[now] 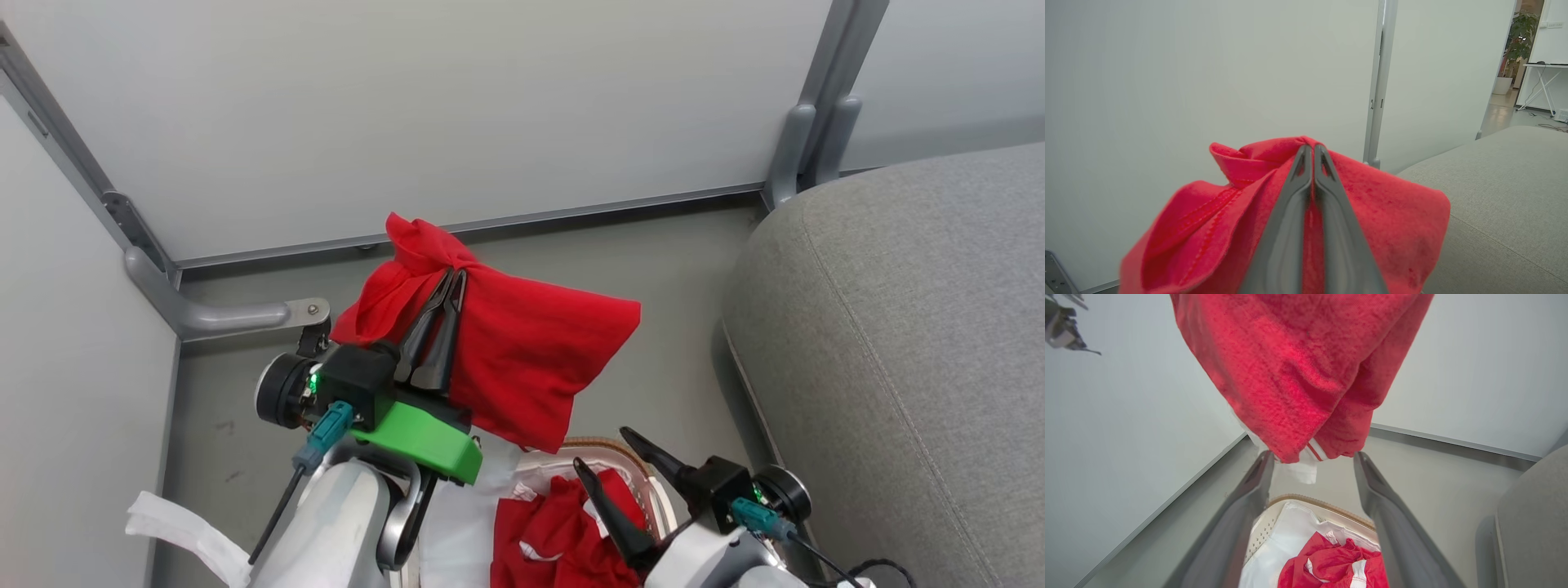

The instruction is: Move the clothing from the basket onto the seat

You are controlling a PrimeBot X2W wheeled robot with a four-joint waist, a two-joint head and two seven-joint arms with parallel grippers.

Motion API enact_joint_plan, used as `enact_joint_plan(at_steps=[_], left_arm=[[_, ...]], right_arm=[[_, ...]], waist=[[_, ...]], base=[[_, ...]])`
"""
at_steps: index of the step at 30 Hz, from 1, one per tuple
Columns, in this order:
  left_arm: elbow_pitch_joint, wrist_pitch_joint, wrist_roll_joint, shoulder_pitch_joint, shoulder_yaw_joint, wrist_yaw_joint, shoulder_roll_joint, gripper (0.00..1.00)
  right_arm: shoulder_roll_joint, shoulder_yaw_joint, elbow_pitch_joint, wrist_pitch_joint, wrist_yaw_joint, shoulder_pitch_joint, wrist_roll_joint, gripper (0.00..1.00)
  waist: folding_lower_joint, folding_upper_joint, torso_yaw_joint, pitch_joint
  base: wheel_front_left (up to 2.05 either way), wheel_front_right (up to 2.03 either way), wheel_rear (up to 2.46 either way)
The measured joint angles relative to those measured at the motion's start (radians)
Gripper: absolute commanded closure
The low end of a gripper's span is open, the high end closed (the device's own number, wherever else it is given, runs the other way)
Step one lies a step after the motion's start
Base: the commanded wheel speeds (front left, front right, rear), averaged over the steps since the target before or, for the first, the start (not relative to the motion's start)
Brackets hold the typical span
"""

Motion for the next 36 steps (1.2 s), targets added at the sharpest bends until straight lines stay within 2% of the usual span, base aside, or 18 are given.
enact_joint_plan(at_steps=[17,22,27,28,29,36], left_arm=[[-0.029,0.000,-0.012,-0.024,-0.097,-0.005,0.000,1.00],[-0.037,0.000,-0.013,-0.036,-0.121,-0.007,0.000,1.00],[-0.035,0.000,-0.013,-0.038,-0.130,-0.008,0.000,1.00],[-0.030,0.000,-0.013,-0.038,-0.130,-0.008,0.000,1.00],[-0.027,0.000,-0.013,-0.038,-0.130,-0.008,0.000,1.00],[-0.015,0.000,-0.014,-0.038,-0.131,-0.007,0.000,1.00]], right_arm=[[-0.046,0.066,0.055,0.000,0.000,-0.148,0.240,0.00],[-0.074,0.105,0.043,0.000,0.000,-0.176,0.316,0.00],[-0.106,0.142,0.007,0.000,0.000,-0.192,0.347,0.00],[-0.108,0.146,0.002,0.000,0.000,-0.193,0.347,0.27],[-0.110,0.149,-0.002,0.000,0.000,-0.193,0.347,1.00],[-0.113,0.147,-0.010,0.000,0.000,-0.192,0.333,1.00]], waist=[[0.0001,0.0000,0.055,0.009],[0.0000,0.0000,0.075,0.009],[0.0001,0.0000,0.094,0.008],[0.0001,0.0000,0.096,0.008],[0.0000,0.0000,0.099,0.008],[0.0000,0.0000,0.098,0.007]], base=[[0.00,0.00,0.00],[0.00,0.00,0.00],[0.00,0.00,0.00],[0.00,0.00,0.00],[0.00,0.00,0.00],[0.00,0.00,0.00]])
